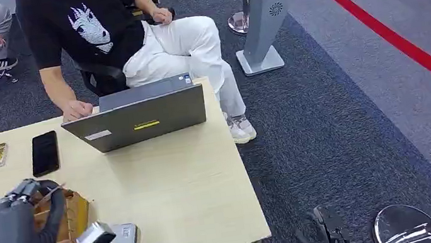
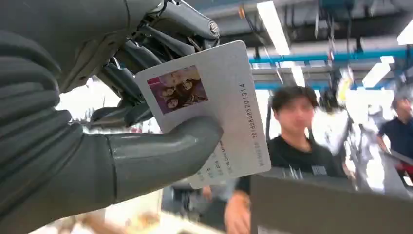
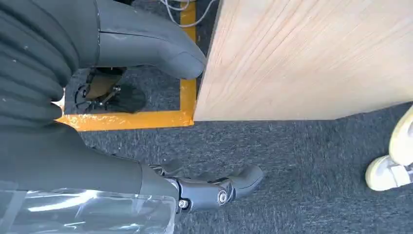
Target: Pass the card to the sensor for recognition and then transmit it.
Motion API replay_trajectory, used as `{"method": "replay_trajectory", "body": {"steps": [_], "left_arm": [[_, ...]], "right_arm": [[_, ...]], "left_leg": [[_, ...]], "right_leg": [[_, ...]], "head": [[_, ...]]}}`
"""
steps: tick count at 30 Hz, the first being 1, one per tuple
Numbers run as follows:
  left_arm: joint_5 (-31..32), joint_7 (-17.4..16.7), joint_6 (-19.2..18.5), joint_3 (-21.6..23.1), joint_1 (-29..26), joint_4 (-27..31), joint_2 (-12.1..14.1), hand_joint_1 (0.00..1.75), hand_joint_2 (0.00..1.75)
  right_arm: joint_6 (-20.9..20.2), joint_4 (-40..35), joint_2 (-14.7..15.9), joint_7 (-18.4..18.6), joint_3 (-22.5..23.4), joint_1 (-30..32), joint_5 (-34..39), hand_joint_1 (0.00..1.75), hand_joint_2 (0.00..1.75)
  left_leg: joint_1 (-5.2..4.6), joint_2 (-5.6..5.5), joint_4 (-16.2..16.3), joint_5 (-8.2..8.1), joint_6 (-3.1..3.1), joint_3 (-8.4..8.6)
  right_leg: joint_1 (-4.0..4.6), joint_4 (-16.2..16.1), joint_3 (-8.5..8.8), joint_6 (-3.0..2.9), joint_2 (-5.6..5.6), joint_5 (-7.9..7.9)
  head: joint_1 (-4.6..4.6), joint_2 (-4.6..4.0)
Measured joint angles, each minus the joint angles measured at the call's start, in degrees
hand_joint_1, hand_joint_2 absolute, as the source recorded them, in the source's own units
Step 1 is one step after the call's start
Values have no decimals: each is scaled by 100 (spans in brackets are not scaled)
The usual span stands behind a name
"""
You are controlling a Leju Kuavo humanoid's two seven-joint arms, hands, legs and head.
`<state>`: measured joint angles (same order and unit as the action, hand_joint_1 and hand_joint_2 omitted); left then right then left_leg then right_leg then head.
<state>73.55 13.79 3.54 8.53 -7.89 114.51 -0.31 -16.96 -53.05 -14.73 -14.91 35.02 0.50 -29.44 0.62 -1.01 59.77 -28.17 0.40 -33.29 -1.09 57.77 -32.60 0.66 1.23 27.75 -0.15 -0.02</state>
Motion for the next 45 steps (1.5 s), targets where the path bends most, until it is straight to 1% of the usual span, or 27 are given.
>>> {"method": "replay_trajectory", "body": {"steps": [2,6,8,11,15,21,26,28,30,32,33,38,41,43,45], "left_arm": [[44,-123,11,173,-274,-46,-24,175,175],[-22,-354,13,345,-601,-408,-26,175,175],[-35,-413,-15,356,-670,-595,-26,175,175],[-31,-457,-50,373,-761,-1035,-30,175,175],[-22,-457,-50,386,-769,-1464,-50,175,175],[22,-505,-96,424,-741,-1924,-59,175,175],[50,-514,-98,498,-714,-2149,-57,175,175],[30,-514,-37,518,-681,-2197,-57,175,175],[-53,-492,83,537,-660,-2221,-48,175,175],[-87,-395,296,537,-593,-2201,-52,175,175],[-83,-338,361,537,-543,-2104,-55,175,175],[28,-168,380,472,-80,-1422,-83,175,175],[131,-267,339,286,463,-1093,-15,175,175],[254,-374,203,117,859,-1023,70,175,175],[646,-562,98,-40,1202,-1025,169,175,175]], "right_arm": [[-70,0,-7,-52,111,17,-59,0,175],[-148,0,-24,-113,262,37,-151,0,175],[-168,0,-26,-142,304,45,-208,0,175],[-183,0,-31,-177,325,48,-284,0,175],[-197,2,-33,-199,347,50,-324,0,175],[-207,2,-35,-208,347,50,-413,0,175],[-223,2,-37,-208,345,50,-415,0,175],[-227,2,-37,-210,339,49,-426,0,175],[-234,2,-37,-210,323,48,-433,0,175],[-240,2,-37,-210,321,49,-435,0,175],[-249,0,-37,-208,321,49,-435,0,175],[-310,-13,-37,-122,286,46,-441,0,175],[-354,-13,-37,-72,255,38,-520,0,175],[-360,-2,-37,-63,218,30,-549,0,175],[-358,7,-37,-55,170,19,-614,0,175]], "left_leg": [[0,0,0,0,0,-1],[2,2,-1,1,0,1],[2,0,-1,1,0,0],[2,1,-1,2,-1,1],[1,0,-1,2,0,-1],[1,-1,0,2,0,-2],[1,-1,-1,2,0,-1],[1,-2,-1,2,0,-1],[2,-1,0,2,0,0],[2,-4,0,5,1,-1],[2,-7,0,6,0,-2],[2,-9,0,11,-1,-3],[2,-20,0,18,-5,-4],[5,-20,0,23,-10,-4],[5,-21,0,24,-9,-4]], "right_leg": [[0,0,0,0,-1,0],[1,2,1,0,-1,0],[1,2,2,0,-3,0],[2,3,2,0,-3,-1],[1,3,3,0,-3,-1],[0,3,3,0,-4,-1],[1,3,3,0,-4,-1],[1,3,3,0,-6,-1],[1,3,3,0,-5,-1],[1,3,3,0,-8,-1],[1,4,3,0,-12,-1],[1,4,4,-1,-14,-8],[1,6,5,0,-24,-11],[3,8,4,-1,-24,-13],[4,11,5,-2,-25,-13]], "head": [[0,0],[-2,0],[0,0],[-2,0],[0,0],[0,0],[0,0],[0,0],[-2,0],[0,0],[0,0],[0,0],[0,0],[-7,0],[-2,-2]]}}
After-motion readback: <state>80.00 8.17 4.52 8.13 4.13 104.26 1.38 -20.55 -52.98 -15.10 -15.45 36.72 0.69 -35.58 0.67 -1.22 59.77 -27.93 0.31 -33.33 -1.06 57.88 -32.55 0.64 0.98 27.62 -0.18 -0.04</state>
